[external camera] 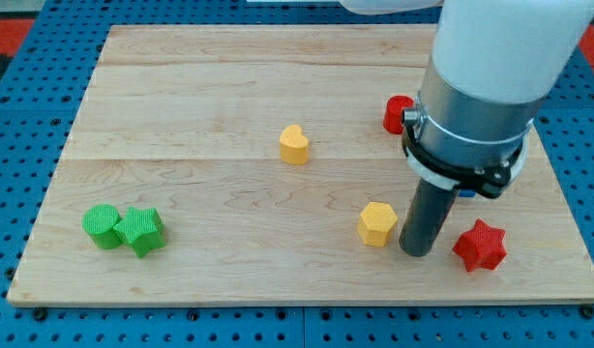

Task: Push the yellow hexagon into the yellow heart

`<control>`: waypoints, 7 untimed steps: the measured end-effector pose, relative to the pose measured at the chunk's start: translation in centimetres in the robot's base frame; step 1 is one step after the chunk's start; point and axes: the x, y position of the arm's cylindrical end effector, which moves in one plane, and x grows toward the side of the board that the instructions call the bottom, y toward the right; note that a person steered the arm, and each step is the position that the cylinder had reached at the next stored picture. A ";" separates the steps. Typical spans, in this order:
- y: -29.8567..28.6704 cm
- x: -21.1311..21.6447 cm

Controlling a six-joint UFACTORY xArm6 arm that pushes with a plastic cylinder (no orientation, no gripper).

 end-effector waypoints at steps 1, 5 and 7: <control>-0.1 0.3; -7.1 -4.3; -12.5 -6.5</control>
